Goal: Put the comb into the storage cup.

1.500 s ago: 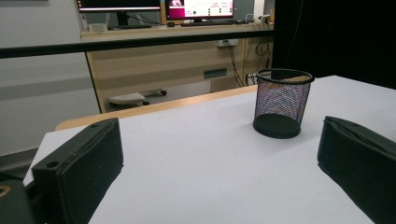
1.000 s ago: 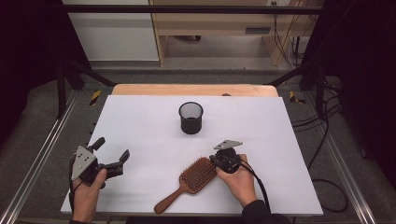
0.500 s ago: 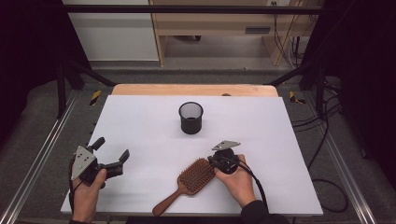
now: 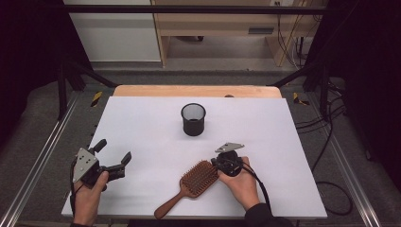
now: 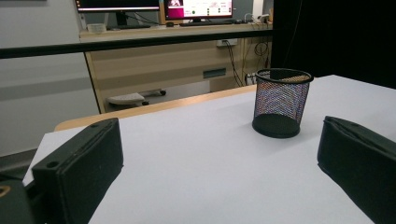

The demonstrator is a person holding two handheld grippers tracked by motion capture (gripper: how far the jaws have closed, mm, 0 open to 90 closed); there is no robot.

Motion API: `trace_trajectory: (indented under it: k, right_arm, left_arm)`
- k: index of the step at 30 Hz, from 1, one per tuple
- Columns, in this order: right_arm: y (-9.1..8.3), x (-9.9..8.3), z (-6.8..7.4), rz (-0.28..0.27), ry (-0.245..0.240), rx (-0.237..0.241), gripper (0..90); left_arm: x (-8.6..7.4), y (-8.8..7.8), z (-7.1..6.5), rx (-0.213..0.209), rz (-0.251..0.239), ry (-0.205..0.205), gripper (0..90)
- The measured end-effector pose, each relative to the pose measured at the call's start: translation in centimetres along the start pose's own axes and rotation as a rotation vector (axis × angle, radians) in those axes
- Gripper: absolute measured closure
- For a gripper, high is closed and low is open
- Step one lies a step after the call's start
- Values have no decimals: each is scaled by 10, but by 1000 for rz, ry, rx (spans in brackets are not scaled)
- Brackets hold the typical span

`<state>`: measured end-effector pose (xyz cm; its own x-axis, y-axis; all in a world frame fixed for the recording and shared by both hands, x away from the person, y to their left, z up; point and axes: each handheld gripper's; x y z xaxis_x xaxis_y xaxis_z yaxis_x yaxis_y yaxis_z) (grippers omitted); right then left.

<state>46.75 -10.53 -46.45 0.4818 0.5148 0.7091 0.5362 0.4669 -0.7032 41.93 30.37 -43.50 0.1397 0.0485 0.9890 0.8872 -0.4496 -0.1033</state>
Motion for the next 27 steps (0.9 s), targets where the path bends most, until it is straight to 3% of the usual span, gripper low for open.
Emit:
trace_trajectory:
  k: [12,27]
  right_arm:
    - [-8,-1,-6,-33,3,-19,900]
    - [-35,-18,-31,-130,78,-73,890]
  left_arm:
    - [0,0,0,-2,0,1,4]
    - [0,1,-2,-12,11,7,4]
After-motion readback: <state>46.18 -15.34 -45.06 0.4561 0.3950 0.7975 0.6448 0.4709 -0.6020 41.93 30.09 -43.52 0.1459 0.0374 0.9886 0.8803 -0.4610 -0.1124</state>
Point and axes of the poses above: each handheld gripper's, and its own axes: y roughly forward along the jaws, x roughly out of its top, z roughly to its left, and after that the axes turned 9 degrees about -y, right-handed
